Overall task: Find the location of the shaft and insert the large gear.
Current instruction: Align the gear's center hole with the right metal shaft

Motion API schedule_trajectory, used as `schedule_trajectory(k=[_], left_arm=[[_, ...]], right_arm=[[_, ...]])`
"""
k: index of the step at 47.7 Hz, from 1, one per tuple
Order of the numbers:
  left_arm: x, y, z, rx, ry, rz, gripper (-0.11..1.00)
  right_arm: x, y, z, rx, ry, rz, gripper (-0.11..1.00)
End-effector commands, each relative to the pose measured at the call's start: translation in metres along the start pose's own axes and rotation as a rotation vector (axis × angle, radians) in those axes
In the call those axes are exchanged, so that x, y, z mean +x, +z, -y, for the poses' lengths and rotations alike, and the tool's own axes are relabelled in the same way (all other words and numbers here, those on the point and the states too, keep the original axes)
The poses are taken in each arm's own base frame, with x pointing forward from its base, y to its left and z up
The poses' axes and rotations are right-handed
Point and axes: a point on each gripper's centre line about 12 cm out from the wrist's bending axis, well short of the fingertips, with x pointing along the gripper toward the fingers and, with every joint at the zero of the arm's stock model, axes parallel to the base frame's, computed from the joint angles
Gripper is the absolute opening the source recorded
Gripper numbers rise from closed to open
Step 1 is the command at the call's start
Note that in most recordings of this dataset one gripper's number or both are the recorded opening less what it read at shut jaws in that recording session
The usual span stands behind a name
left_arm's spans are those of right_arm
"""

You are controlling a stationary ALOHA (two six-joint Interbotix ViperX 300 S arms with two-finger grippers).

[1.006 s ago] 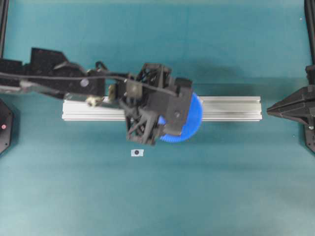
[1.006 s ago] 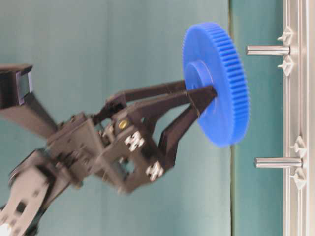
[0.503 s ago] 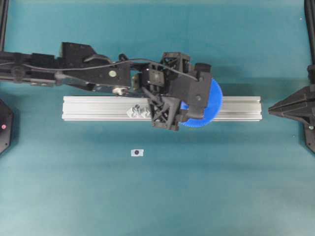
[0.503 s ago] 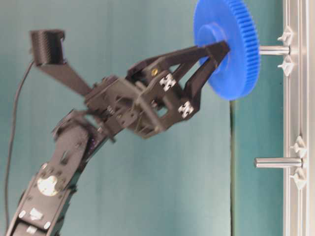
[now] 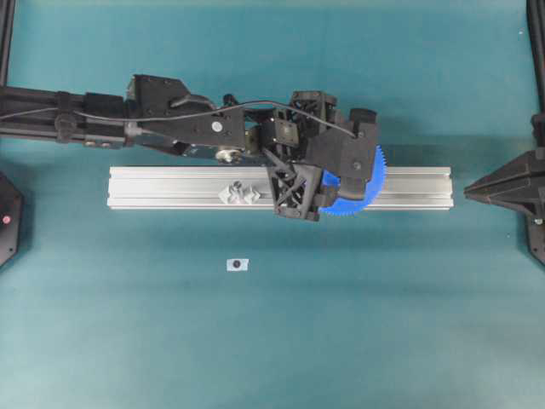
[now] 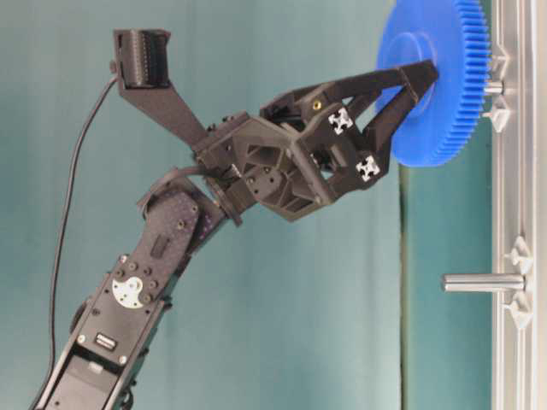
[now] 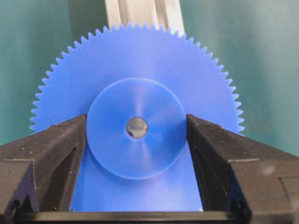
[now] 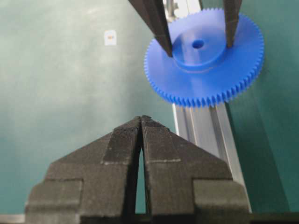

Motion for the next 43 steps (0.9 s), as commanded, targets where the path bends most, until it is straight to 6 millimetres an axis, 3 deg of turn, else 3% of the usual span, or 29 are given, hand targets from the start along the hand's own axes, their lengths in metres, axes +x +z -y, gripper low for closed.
schedule_trajectory(k=[1,43], left_arm=[[-0.008,0.012,-0.015,-0.007,0.032,0.04,0.72],[-0.012,-0.005,-0.022,-0.041,-0.003,-0.113,0.72]], right_arm=[[0.0,0.004,0.0,0.008,-0.001,0.008,0.07],[0.0,0.003,0.0,0.01,-0.001,0.009,0.07]])
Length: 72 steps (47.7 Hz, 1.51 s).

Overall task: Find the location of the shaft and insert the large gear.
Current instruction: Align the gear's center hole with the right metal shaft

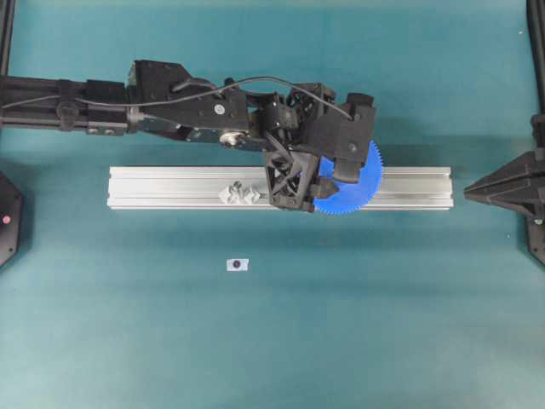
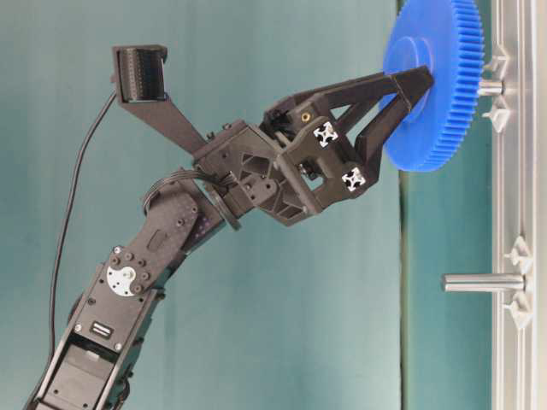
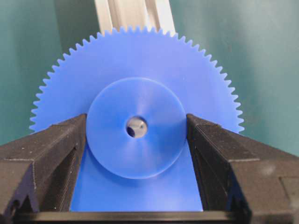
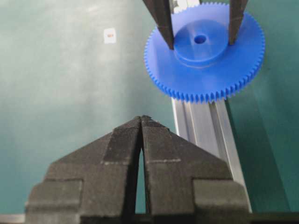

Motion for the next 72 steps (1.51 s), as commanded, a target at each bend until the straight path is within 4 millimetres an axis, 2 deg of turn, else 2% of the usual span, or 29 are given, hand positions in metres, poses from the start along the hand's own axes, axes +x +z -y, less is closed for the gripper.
schedule_trajectory(k=[1,15,36,45,62,72], left_arm=[[-0.011,0.009,-0.008,-0.012,0.017,0.026,0.72],[-0.01,0.005,-0.006,-0.071,0.007,0.003,0.72],[-0.011,0.001,-0.024,-0.099,0.032,-0.001,0.72],[-0.009,-0.002,-0.019,-0.105,0.024,-0.013,0.72],[-0.006,0.007,0.005,-0.096,-0.01,-0.005,0.72],[-0.007,0.012,0.009,-0.09,-0.014,0.006,0.72]], right_arm=[[0.0,0.004,0.0,0.01,0.0,0.011,0.07],[0.0,0.005,0.0,0.01,0.0,0.012,0.07],[0.0,0.005,0.0,0.01,0.0,0.012,0.07],[0.0,0.005,0.0,0.011,0.001,0.014,0.07],[0.0,0.004,0.0,0.01,0.0,0.011,0.07],[0.0,0.003,0.0,0.01,-0.001,0.009,0.07]])
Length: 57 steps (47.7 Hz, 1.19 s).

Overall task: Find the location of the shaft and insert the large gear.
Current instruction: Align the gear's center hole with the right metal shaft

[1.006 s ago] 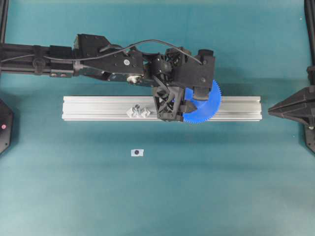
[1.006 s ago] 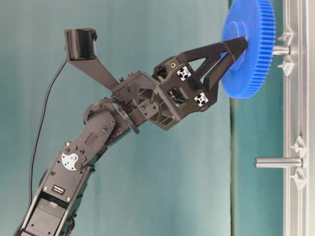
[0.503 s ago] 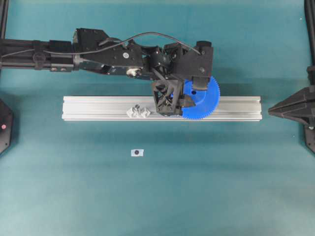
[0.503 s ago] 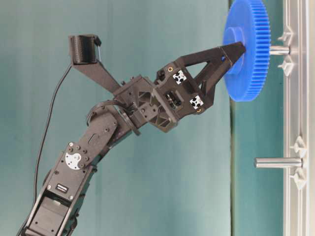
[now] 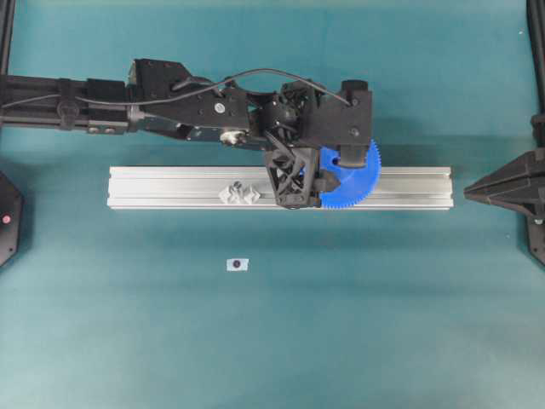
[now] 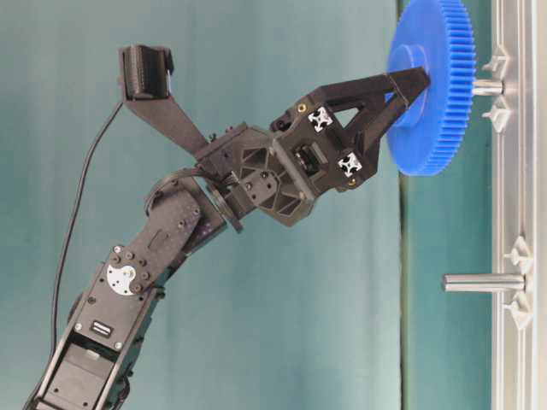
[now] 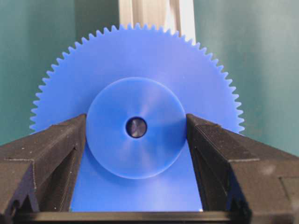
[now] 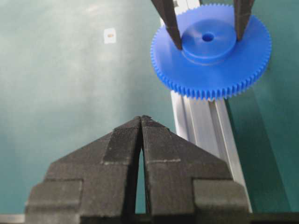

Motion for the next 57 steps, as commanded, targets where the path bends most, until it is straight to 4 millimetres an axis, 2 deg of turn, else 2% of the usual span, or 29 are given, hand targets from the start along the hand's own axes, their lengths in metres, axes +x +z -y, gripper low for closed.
schedule_trajectory(k=[1,10,20,48,57], left_arm=[[-0.008,0.013,0.005,0.013,-0.002,0.037,0.72],[-0.009,0.016,0.004,0.012,0.001,0.044,0.73],[-0.012,0.019,0.004,0.015,0.002,0.053,0.87],[-0.027,0.053,-0.004,0.012,0.017,0.111,0.91],[-0.032,0.057,-0.012,-0.005,0.027,0.115,0.91]], right_arm=[[0.0,0.005,0.0,0.01,0.001,0.014,0.07],[0.0,0.005,-0.001,0.011,0.002,0.014,0.07],[0.0,0.005,0.0,0.01,0.0,0.012,0.07],[0.0,0.005,0.0,0.011,0.001,0.014,0.07],[0.0,0.005,0.0,0.011,0.001,0.014,0.07]])
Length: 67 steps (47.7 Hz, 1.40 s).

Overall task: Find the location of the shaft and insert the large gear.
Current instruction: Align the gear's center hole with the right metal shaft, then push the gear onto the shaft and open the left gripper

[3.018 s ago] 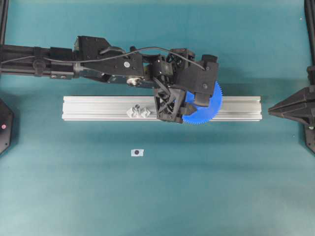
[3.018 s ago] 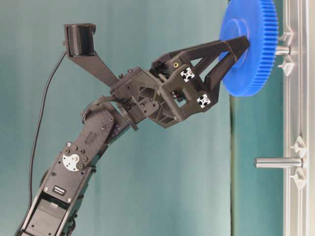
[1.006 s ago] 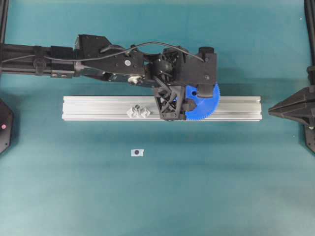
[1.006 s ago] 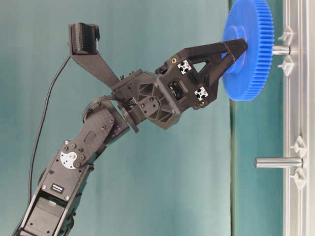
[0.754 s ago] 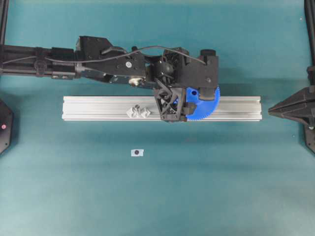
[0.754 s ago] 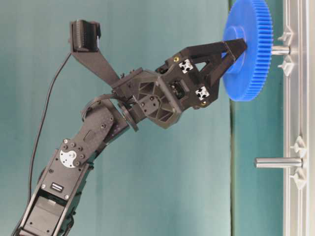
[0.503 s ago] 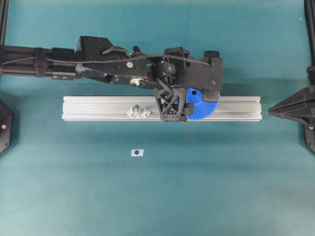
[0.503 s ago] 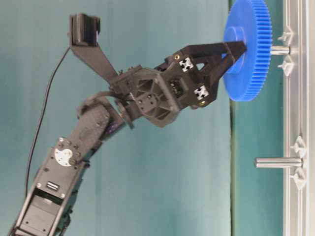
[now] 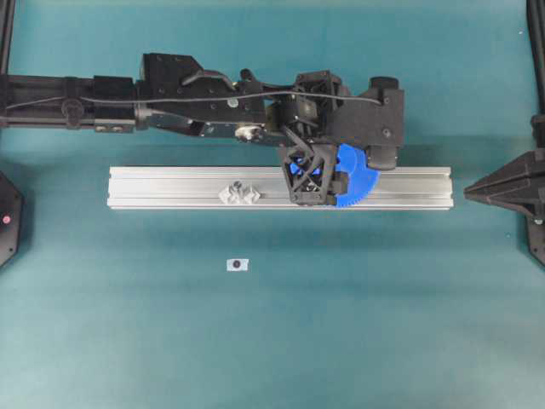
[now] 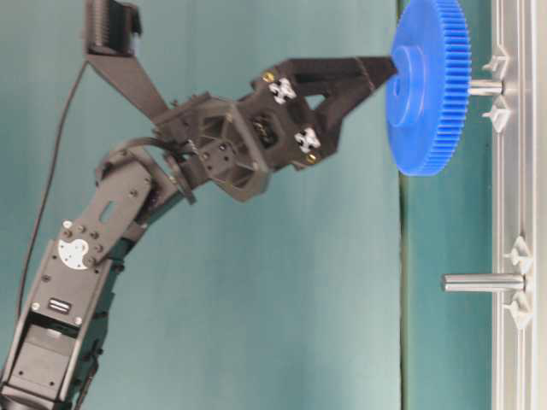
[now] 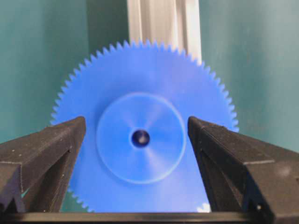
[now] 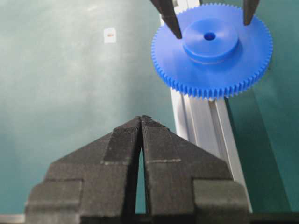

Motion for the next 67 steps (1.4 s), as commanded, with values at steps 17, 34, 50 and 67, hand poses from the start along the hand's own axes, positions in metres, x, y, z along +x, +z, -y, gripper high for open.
schedule_trajectory(k=[17,34,50,67], left_arm=[[-0.016,0.008,-0.032,-0.088,0.048,0.03,0.91],[0.011,-0.015,-0.033,-0.121,0.042,-0.039,0.9],[-0.001,-0.007,-0.035,-0.112,0.048,-0.012,0.9],[-0.004,-0.005,-0.036,-0.115,0.049,-0.006,0.9]], right_arm=[[0.0,0.004,0.0,0.008,0.0,0.011,0.07],[0.001,0.003,0.0,0.008,-0.001,0.008,0.07],[0.001,0.001,0.0,0.008,-0.001,0.005,0.07],[0.001,0.0,0.0,0.01,-0.002,0.003,0.07]])
